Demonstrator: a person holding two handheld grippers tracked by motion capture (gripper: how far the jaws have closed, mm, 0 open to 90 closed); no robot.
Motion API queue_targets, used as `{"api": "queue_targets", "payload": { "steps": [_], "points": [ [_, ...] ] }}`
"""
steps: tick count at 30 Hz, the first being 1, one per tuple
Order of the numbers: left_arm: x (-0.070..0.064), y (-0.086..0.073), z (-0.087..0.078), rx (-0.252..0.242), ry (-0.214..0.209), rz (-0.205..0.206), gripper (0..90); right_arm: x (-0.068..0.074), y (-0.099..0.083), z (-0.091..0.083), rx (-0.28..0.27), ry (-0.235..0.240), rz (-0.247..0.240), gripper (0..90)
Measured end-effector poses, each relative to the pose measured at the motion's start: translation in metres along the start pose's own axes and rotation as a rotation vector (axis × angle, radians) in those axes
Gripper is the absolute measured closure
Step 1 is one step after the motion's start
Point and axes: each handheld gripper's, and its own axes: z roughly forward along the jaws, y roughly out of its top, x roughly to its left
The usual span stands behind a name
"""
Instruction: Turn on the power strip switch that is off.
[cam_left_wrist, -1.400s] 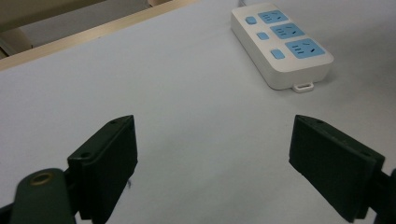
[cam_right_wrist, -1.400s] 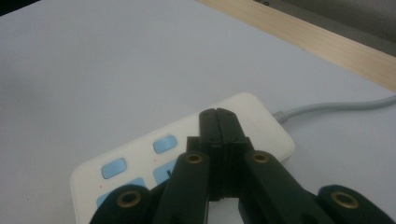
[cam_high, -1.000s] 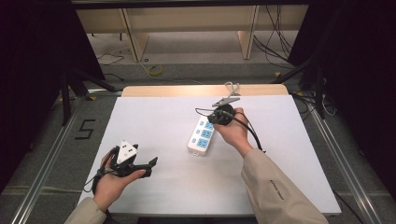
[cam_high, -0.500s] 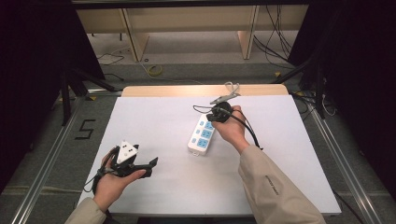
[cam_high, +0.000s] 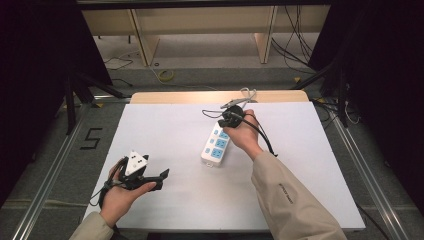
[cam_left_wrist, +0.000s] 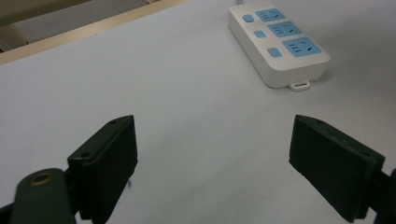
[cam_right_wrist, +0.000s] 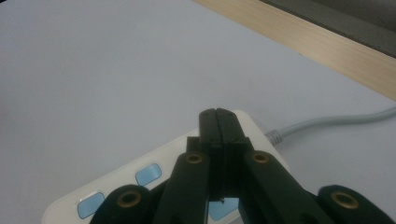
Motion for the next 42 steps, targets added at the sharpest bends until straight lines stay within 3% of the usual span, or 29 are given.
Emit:
{"api": "queue_targets", "payload": {
  "steps": [17, 42],
  "points": [
    [0.0, 0.0, 0.0, -0.002, -0.002, 0.003, 14.8, 0.0, 0.003, 0.012, 0.03, 0.0, 0.02, 90.0],
    [0.0, -0.001, 0.0, 0.0, -0.006, 0.004, 14.8, 0.004, 0.003, 0.035, 0.116, 0.007, -0.003, 90.0]
  ]
}}
